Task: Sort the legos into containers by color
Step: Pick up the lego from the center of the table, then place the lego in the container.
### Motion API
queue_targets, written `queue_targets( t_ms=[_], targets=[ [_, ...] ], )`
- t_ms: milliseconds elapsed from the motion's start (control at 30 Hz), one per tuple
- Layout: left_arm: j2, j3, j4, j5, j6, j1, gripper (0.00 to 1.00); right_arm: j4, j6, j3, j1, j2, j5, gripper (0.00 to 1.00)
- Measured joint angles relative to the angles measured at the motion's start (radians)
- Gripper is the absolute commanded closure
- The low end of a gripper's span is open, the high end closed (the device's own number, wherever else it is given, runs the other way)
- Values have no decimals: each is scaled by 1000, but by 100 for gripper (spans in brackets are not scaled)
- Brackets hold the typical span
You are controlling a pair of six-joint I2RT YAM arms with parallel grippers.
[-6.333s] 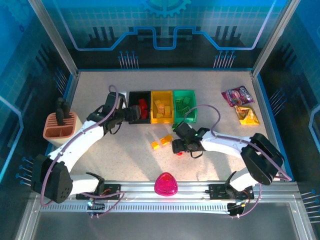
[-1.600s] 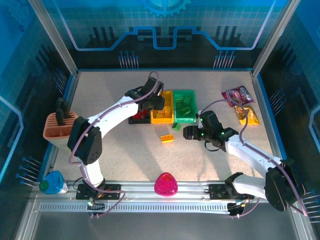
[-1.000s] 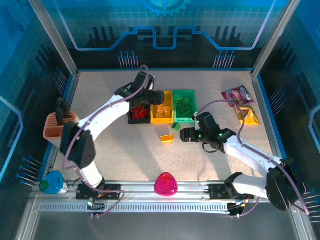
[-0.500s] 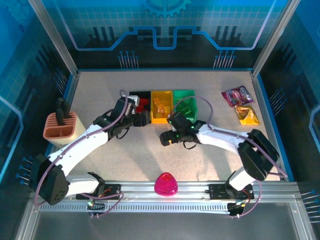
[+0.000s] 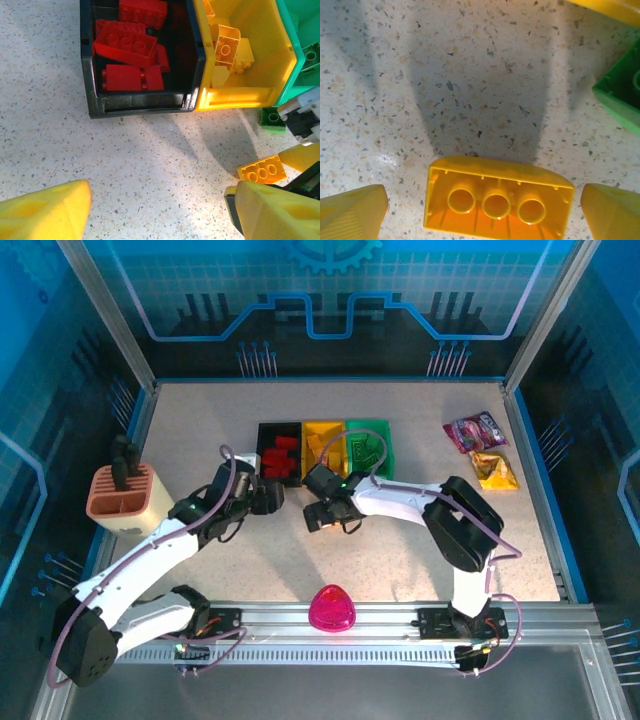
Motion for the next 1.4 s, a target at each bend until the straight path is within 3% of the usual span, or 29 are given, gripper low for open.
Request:
queue_targets(
  t_ms=[233, 667, 1000, 1400],
  targets=[
    [-2, -3, 2, -4, 0, 0, 24, -81, 51, 51, 31, 53, 58, 12],
    [-2, -20, 5, -4, 0, 0, 25, -109, 69, 89, 35, 84, 84, 40],
    [-26, -54, 26, 6, -1, 0, 25, -163, 15, 141, 29, 50, 136, 40],
    [-218, -237, 33, 50, -93, -16, 27, -203, -167, 526, -129, 43, 154, 38]
  ],
)
